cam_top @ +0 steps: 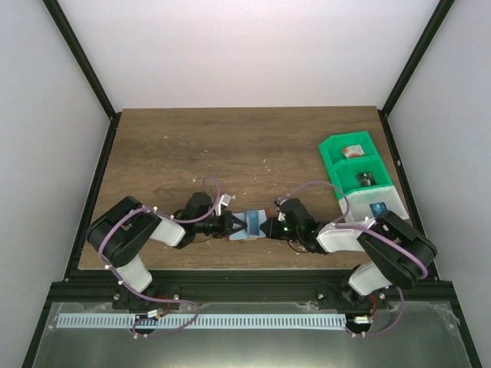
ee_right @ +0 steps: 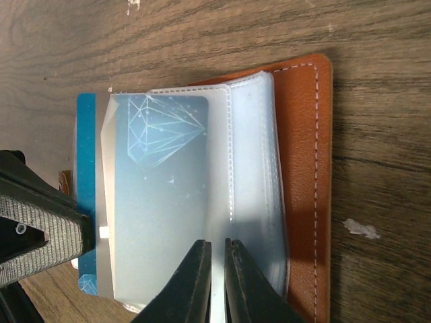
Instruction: Take the credit cards out of the card holder
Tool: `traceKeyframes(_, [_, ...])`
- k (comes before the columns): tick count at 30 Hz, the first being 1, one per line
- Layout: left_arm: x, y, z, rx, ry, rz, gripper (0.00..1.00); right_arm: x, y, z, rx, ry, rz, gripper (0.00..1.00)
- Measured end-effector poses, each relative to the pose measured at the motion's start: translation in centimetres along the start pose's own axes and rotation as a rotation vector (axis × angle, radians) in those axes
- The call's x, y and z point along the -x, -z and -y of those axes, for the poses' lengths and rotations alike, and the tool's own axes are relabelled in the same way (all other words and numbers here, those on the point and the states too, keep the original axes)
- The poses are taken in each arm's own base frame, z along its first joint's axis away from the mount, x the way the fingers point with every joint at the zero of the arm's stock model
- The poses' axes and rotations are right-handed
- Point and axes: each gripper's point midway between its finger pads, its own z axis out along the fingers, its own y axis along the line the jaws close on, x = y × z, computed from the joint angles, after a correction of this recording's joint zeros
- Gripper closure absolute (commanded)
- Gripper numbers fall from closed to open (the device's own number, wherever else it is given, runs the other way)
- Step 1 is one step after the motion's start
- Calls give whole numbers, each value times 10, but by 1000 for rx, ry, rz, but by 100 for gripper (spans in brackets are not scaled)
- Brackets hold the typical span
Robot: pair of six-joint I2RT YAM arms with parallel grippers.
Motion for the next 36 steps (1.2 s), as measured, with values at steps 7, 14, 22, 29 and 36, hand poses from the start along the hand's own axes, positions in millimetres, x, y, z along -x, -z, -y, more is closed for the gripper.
traceKeyframes(7, [-1,2,-1,3,-3,1,100,0,0,0,-1,-1,0,91])
traceKeyframes(14, [1,9,1,9,-15,16,100,0,0,0,-1,-1,0,92])
traceKeyframes(22, [1,17,-3,71,-30,37,100,0,0,0,-1,-1,-1,91])
traceKeyframes(29, [9,30,5,116,-66,84,100,0,0,0,-2,-1,-2,91])
traceKeyframes(36, [21,41,17,156,-101,137,100,0,0,0,-7,-3,-6,91])
